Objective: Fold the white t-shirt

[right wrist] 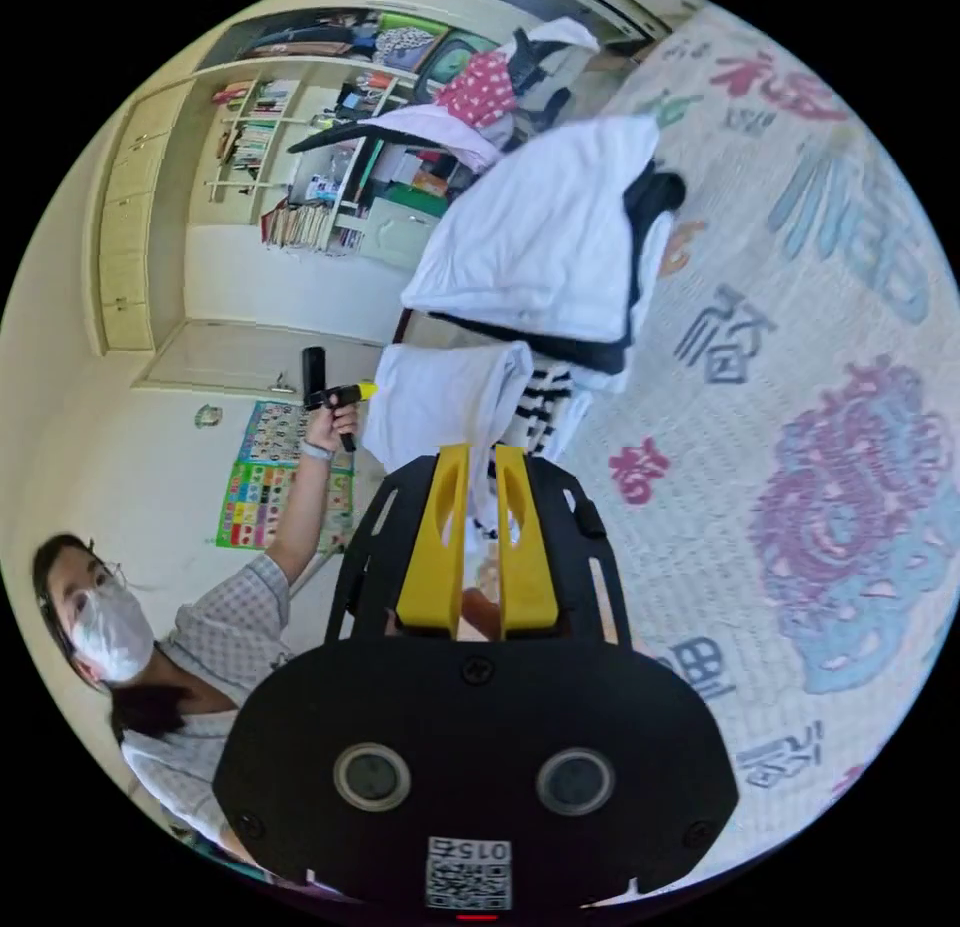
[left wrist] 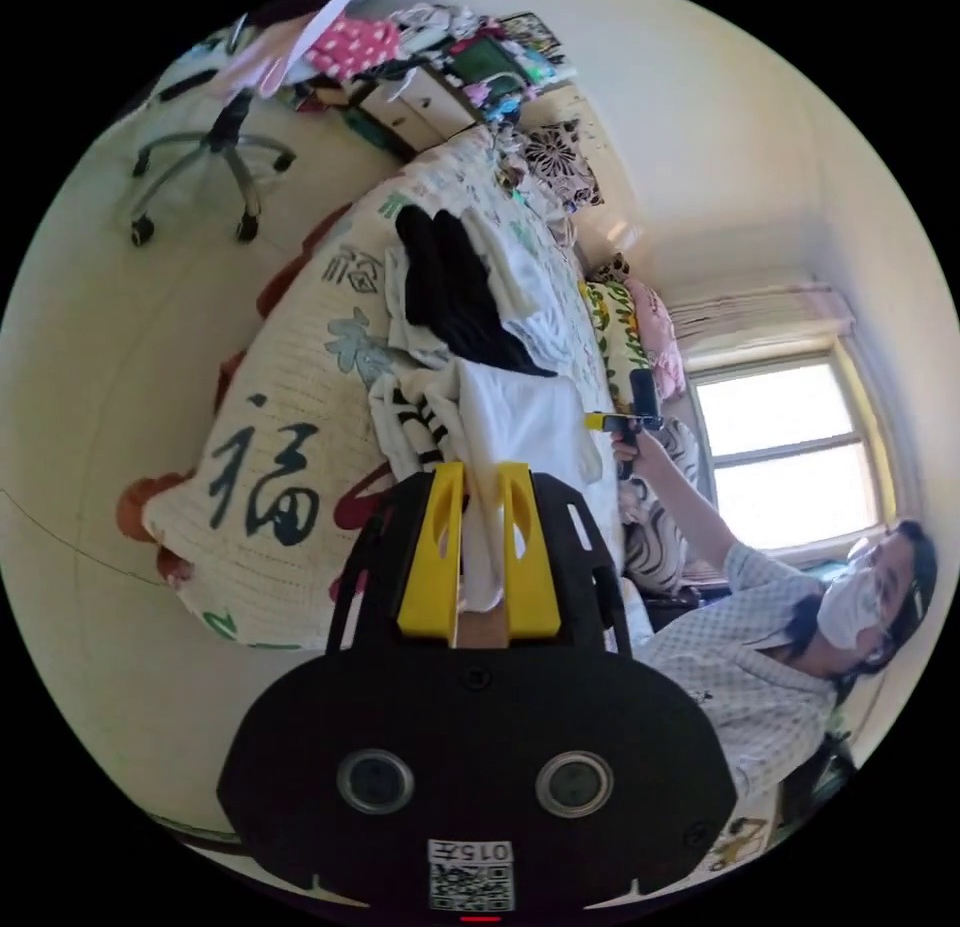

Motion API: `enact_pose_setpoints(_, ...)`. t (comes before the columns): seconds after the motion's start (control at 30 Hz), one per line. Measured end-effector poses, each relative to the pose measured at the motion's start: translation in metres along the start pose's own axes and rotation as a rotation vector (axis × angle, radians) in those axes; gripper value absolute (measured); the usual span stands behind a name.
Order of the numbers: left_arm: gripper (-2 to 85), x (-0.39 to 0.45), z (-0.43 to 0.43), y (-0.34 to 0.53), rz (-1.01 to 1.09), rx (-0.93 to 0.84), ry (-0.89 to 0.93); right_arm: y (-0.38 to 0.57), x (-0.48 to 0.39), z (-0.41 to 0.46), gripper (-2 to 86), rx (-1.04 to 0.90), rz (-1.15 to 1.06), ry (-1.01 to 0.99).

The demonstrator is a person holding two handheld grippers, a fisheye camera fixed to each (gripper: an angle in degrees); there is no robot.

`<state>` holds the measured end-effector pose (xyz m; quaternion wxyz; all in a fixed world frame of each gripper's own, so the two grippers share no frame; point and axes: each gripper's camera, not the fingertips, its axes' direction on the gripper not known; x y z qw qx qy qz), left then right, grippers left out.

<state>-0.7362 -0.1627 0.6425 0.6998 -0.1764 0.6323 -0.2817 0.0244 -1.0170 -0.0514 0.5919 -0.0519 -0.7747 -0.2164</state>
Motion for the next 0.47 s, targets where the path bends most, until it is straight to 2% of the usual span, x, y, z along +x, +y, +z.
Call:
enact_pose_setpoints(0.13, 9.4, 0.065, -0.018, -0.005, 0.204, 0.216, -0.260, -0.017, -0.020, -0.014, 7.6, 0.129, -0.069, 0.233)
enact_pose_setpoints(0.2, 11.3, 0.085, 0.003, -0.021, 0.225, 0.175, -0.340, -0.032, -0.026, -0.003, 8.5, 0.149, -0.057, 0.294)
enact_pose_setpoints(0.27, 12.2, 0.093, 0.030, -0.039, 0.214, 0.104, -0.357, -0.052, -0.025, 0.018, 8.6, 0.141, -0.010, 0.244)
enact_pose_setpoints(0.33, 11.5, 0.091, 0.059, -0.054, 0.165, 0.066, -0.289, -0.064, -0.021, 0.033, 8.4, 0.175, 0.032, 0.154)
enact_pose_setpoints(0.47, 4.8, 0.089, 0.079, -0.052, 0.115, 0.063, -0.293, -0.072, -0.017, 0.061, 5.0, 0.178, 0.099, 0.114)
